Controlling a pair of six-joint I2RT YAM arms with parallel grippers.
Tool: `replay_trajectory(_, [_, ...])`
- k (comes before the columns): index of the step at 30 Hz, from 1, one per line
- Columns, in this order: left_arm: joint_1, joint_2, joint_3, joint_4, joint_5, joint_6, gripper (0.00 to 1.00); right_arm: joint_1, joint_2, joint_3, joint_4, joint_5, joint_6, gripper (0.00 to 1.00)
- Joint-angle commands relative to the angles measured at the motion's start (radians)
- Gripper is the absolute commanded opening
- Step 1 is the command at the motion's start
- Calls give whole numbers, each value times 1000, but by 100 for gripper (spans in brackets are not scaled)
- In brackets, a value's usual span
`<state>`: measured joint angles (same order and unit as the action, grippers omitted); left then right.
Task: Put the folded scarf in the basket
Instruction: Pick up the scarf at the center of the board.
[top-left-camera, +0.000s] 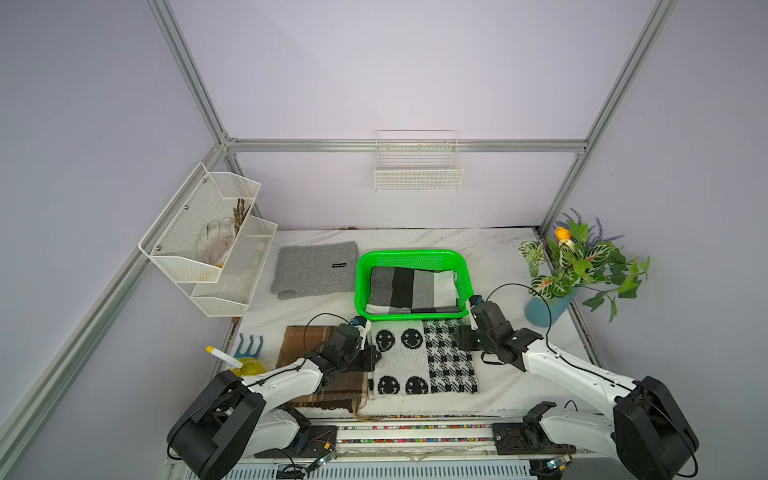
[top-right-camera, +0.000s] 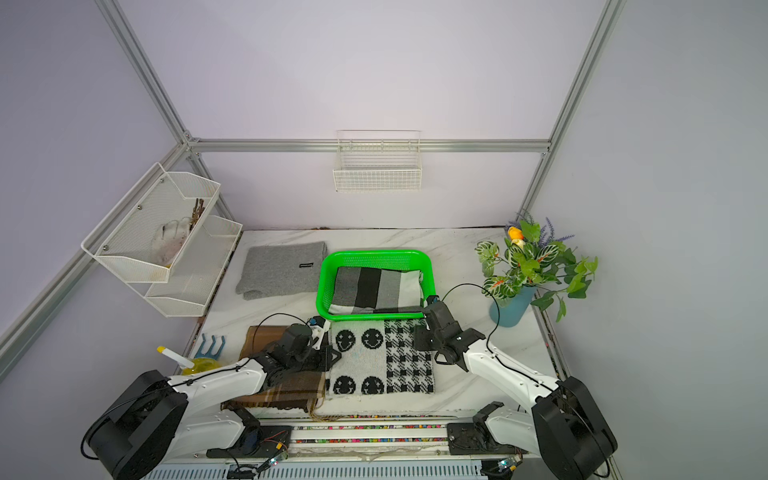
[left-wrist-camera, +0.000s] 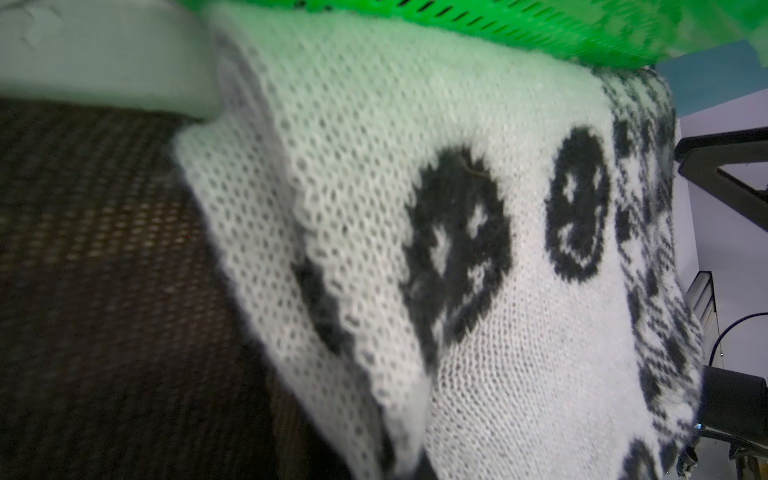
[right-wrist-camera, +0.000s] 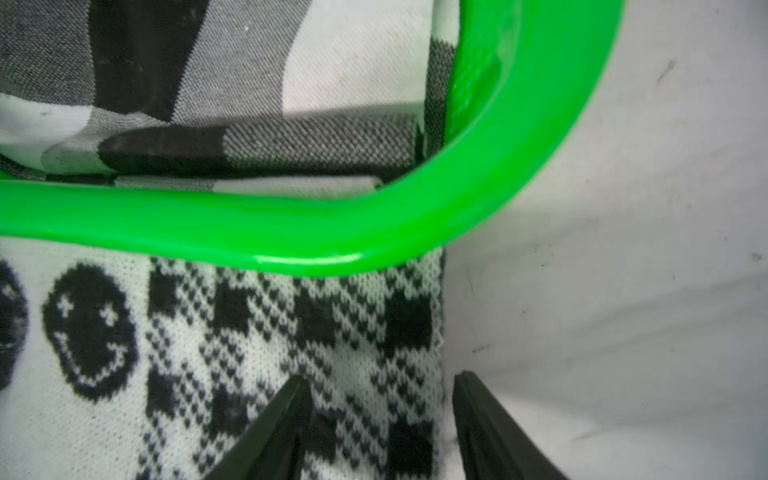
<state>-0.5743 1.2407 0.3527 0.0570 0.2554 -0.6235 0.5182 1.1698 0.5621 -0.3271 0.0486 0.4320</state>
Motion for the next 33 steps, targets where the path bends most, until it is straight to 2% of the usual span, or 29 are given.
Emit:
replay_trajectory(1, [17,5,7,-53,-5,59,0,4,-35,-52,-3,1,52,61])
replay_trajectory(5, [17,-4,4,-41,20,58,1,5,-1,-86,32,-51,70,63])
replay_trajectory(16, [18,15,-10,9,72,40,16,5,47,-159,195,-284,82,64])
replay_trajectory(20, [18,52,-7,31,100,39,19,4,37,-166,192,-273,80,64])
replay_trajectory(22, [16,54,-10,37,103,36,19,3,7,-168,163,-200,99,64])
replay_trajectory(28, [16,54,-13,50,115,32,20,3,56,-168,184,-282,83,64])
replay_trajectory(31, [16,50,-16,52,114,28,20,3,98,-172,234,-367,80,64])
replay_trajectory(33, [14,54,-17,54,115,30,21,3,106,-168,238,-372,79,64])
